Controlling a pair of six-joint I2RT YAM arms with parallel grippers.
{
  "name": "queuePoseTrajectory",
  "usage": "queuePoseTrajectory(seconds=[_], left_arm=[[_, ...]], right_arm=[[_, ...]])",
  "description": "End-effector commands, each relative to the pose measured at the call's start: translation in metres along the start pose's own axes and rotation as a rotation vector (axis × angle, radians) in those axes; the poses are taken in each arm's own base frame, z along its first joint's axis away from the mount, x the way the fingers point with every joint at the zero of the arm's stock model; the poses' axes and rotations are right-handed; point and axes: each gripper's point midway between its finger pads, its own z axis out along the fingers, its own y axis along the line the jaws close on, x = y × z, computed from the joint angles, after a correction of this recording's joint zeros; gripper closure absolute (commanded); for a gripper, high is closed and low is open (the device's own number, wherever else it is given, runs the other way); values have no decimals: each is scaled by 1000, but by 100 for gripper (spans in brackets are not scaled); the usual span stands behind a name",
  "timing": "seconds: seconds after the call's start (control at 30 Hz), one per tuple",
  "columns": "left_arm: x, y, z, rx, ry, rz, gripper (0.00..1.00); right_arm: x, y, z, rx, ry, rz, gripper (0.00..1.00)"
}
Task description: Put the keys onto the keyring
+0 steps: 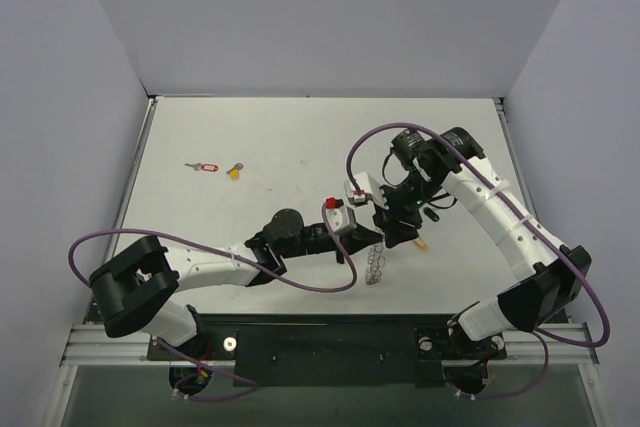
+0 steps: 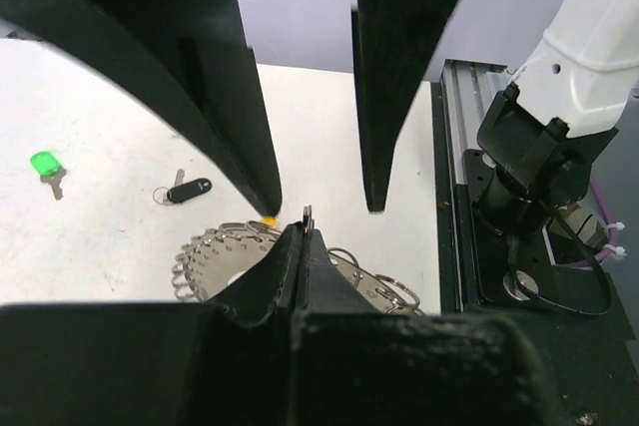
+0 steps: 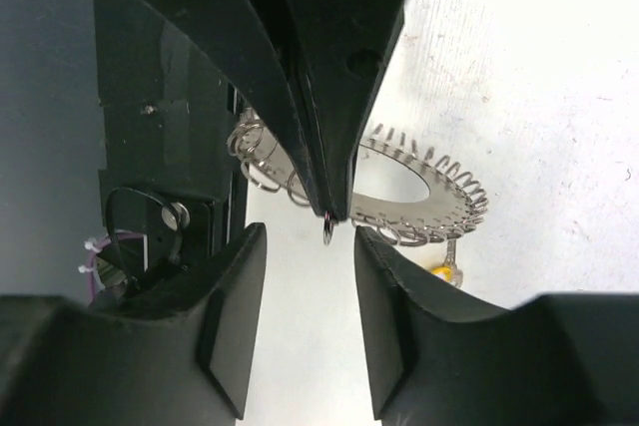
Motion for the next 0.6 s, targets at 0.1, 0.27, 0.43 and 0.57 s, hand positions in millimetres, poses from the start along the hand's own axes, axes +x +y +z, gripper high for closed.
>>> queuePoseTrajectory(seconds=[0.1,0.27,0.43,0.57], left_arm=[[-44,1,-16,-47,-180,53,100],[-54,0,-23,-56,-234,42,100],[-59,-1,-26,-65,-267,12,100],[-66,1,-30,-85,-310,-22,100]], right_arm=[[-12,10,-12,-2,-186,-46,62],[-12,10,-4,22,-268,-219,62],[-18,9,0,-9,-308,-226,63],[-22,7,-1,-13,-321,-221,64]])
